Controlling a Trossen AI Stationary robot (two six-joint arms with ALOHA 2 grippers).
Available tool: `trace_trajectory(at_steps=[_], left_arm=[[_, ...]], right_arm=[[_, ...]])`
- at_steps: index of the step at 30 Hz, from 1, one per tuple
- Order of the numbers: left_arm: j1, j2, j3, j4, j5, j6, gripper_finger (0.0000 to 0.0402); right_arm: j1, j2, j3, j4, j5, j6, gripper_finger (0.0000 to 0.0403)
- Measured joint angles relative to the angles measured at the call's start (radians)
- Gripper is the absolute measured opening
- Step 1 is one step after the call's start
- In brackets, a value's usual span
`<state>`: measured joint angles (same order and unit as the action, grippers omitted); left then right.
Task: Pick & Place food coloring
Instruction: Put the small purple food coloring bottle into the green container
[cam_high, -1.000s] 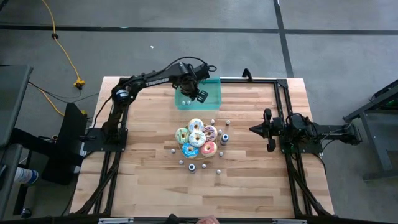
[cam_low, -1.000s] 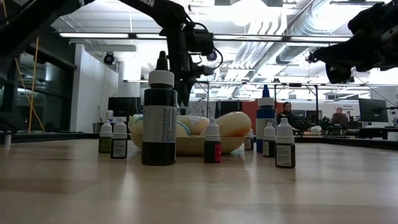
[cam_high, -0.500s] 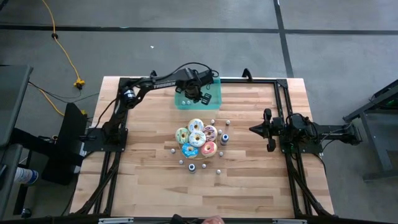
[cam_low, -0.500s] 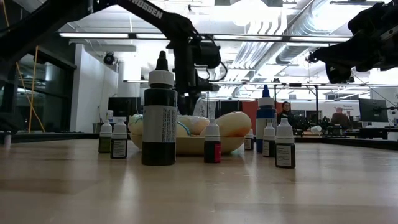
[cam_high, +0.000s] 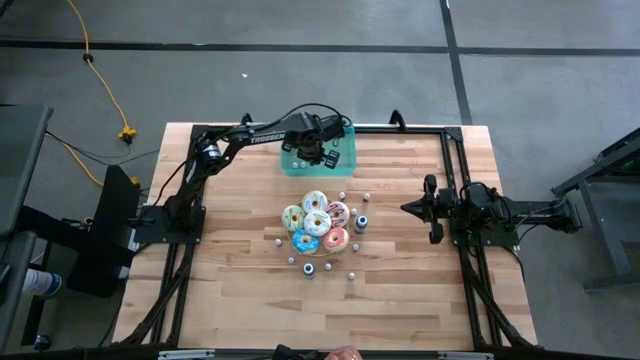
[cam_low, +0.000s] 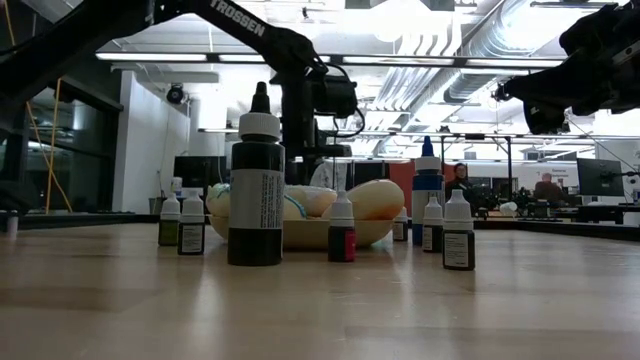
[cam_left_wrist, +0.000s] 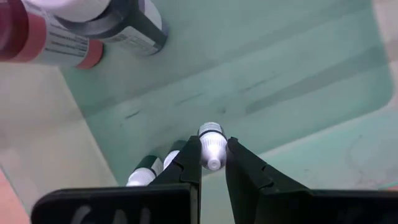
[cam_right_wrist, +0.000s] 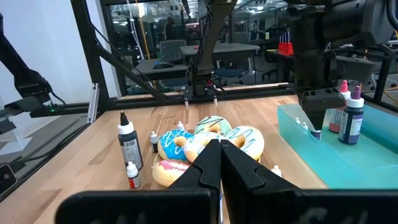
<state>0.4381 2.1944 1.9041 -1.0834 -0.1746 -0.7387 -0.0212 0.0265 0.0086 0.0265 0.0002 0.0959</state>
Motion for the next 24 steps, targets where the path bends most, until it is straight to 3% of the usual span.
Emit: trace_trajectory(at_steps=[24], left_arm=[[0.000, 0.011, -0.002, -0.004, 0.061, -0.017, 0.0033]], right_arm=[[0.000, 0.000, 0.000, 0.000, 0.000, 0.000, 0.0000]])
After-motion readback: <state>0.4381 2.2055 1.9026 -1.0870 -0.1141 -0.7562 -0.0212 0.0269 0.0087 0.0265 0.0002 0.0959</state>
